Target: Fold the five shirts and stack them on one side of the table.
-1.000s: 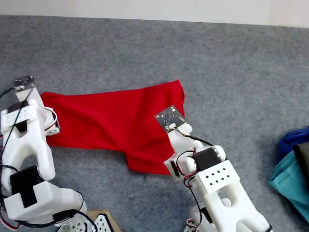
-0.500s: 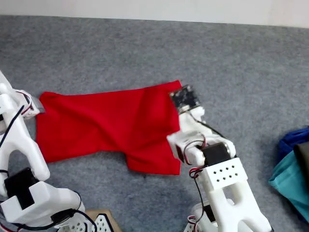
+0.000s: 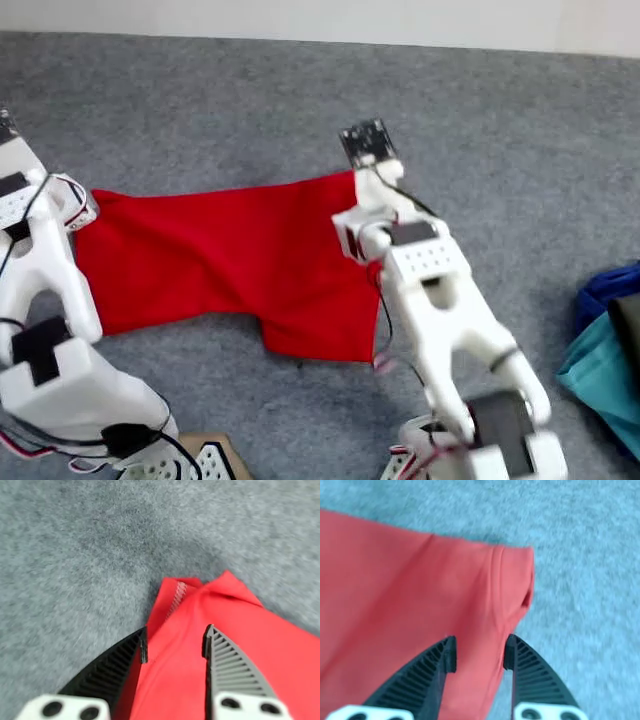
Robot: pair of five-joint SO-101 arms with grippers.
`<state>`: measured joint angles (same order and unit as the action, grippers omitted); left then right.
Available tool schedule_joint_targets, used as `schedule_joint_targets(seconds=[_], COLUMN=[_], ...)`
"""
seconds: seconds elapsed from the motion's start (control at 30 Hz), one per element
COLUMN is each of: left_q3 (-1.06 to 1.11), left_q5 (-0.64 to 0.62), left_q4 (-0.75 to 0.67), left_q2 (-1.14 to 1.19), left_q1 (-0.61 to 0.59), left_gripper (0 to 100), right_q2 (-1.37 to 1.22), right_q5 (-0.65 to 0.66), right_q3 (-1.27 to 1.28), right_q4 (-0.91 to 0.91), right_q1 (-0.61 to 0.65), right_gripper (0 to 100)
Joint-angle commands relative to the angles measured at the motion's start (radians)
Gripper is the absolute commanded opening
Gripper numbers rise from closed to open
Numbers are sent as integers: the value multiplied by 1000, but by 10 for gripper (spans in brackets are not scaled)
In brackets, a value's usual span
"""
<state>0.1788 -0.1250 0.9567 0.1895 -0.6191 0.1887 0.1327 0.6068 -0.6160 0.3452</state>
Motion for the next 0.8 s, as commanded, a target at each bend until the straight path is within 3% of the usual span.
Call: schedule_joint_targets(seconds=[0.0, 0.37, 0.6, 0.77], left_q3=[-44, -44, -44, -45], left_q5=[-9, -12, -80, -80], left_q4=[-72, -189, -272, -298], left_q2=[45, 147, 154, 154], left_q1=[19, 24, 41, 71], left_gripper=[189, 189, 189, 189], right_q2=[-117, -406, -558, -582], right_q5=[-12, -12, -12, -11], right_q3=[-160, -418, -526, -538], right_q4=[25, 27, 41, 41], right_q1=[-25, -79, -85, -97], right_gripper=[167, 166, 161, 7])
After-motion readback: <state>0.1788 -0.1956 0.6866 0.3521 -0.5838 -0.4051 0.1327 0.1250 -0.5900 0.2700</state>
